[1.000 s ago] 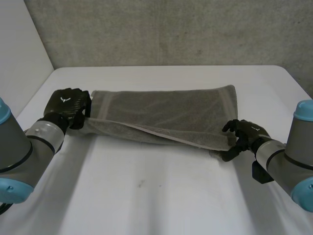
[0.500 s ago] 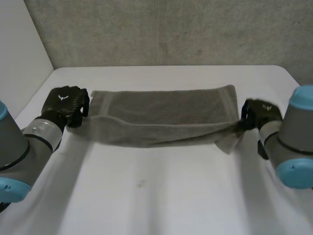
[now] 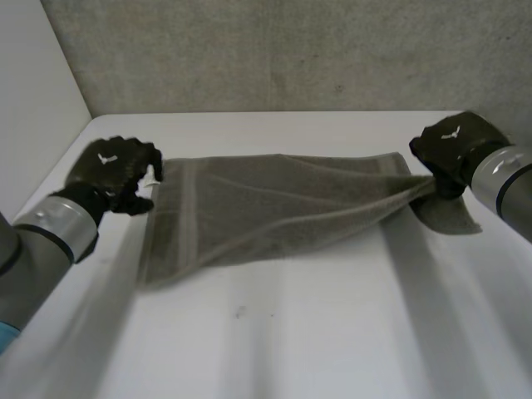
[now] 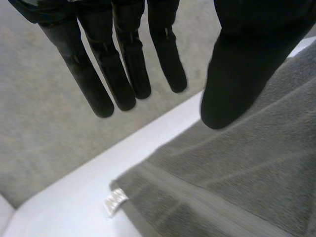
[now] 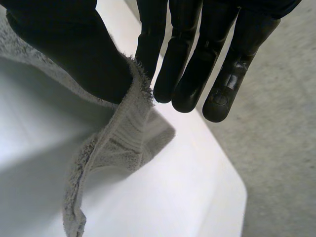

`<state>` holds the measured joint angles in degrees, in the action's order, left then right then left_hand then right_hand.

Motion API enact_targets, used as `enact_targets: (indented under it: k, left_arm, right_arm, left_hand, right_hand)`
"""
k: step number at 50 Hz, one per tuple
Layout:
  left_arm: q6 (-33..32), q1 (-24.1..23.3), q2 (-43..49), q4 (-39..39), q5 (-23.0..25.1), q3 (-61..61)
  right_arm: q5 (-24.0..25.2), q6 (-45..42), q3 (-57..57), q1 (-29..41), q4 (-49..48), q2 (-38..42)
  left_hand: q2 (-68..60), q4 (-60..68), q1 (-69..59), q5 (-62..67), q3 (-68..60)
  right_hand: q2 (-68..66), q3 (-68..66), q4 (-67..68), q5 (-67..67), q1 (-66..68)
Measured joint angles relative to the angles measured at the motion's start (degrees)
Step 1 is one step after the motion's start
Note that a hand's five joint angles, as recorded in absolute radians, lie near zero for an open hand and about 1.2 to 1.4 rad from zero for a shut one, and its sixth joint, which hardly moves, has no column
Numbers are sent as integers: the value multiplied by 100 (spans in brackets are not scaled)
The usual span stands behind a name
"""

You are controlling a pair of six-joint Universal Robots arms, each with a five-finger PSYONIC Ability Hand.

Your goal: Fold the laundry

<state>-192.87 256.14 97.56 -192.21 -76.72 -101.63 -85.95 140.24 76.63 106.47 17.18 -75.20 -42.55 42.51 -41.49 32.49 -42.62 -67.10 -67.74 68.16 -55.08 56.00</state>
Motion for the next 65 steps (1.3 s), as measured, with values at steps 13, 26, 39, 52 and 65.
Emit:
enact_targets:
  k: [13, 26, 39, 52, 65]
  left_arm:
    - [150, -490, 591, -154, 4, -35]
    - [725, -1468, 585, -147, -1133, -510]
    - [-566, -1030, 878, -1063, -1445, -1169]
    - [-879, -695, 1137, -1233, -1343, -1282]
    - [-880, -618, 1505, -1232, -1147, -1150]
  right_arm:
    - [5, 106, 486, 99, -406, 117]
    - [9, 99, 819, 110, -641, 129]
    - [22, 100, 1017, 111, -831, 210]
    - [25, 99, 1027, 124, -866, 322]
    - [21, 93, 1053, 128, -917, 369]
  left_hand:
    - [1145, -1149, 1025, -1154, 1145]
    - [1167, -1170, 1049, -1179, 1168]
    - [1167, -1170, 1048, -1171, 1170]
    - [1158, -1158, 1048, -1161, 1166]
    - [1144, -1145, 1031, -1130, 1158]
  right_hand:
    - [0, 0, 0, 0, 0]
    - [0, 0, 0, -1, 0]
    - [0, 0, 0, -26, 0]
    - [0, 0, 1, -34, 0]
    - [0, 0, 1, -35, 0]
